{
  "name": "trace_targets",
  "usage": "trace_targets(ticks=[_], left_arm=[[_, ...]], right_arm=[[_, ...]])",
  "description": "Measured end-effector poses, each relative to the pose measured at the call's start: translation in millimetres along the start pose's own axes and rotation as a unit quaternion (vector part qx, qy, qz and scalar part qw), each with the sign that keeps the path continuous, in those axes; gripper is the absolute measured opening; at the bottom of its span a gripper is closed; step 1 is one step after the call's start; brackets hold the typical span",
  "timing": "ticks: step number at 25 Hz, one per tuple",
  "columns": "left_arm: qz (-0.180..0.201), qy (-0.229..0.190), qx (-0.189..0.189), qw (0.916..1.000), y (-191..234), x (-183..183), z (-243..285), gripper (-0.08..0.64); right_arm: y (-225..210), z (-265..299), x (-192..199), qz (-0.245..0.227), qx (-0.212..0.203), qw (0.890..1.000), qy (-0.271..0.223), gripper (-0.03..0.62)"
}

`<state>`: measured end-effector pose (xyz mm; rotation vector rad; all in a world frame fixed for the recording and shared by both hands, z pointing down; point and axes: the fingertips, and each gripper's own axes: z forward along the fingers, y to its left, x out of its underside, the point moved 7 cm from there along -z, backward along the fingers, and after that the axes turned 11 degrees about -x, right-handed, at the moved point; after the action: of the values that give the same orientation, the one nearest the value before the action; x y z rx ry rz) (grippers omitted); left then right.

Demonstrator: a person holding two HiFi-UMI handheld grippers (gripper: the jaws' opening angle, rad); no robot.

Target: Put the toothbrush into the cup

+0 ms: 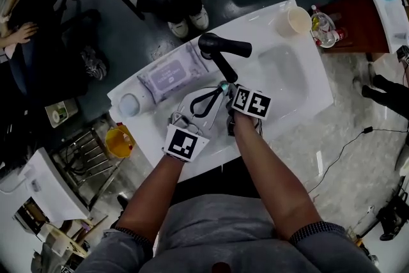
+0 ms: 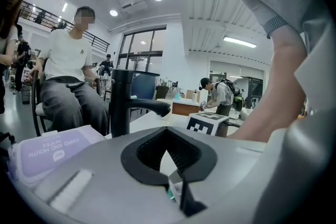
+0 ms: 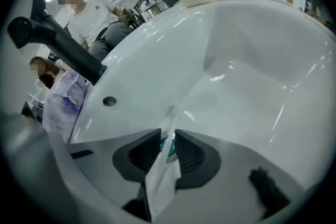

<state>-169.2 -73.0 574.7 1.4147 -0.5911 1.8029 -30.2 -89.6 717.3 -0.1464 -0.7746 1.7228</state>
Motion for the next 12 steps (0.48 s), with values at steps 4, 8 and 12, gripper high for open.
trace_targets(ticks=[4, 8, 12], left_arm=[[0.0, 0.002, 0.003, 1.0, 1, 5, 1, 0.005], [-0.004, 0.003, 0.001, 1.0, 4, 9, 1, 0.005], [0.0, 0.002, 0.009, 1.0, 5, 9, 2, 0.005]], right_arm=[[-3, 10, -1, 0.008, 0.006, 1.0, 0.009, 0.103], [-5, 21, 1, 0.016, 0.011, 0.999, 0.026, 0.117], [-7, 29, 2, 0.025, 0.019, 0.999, 0.04, 0.121]])
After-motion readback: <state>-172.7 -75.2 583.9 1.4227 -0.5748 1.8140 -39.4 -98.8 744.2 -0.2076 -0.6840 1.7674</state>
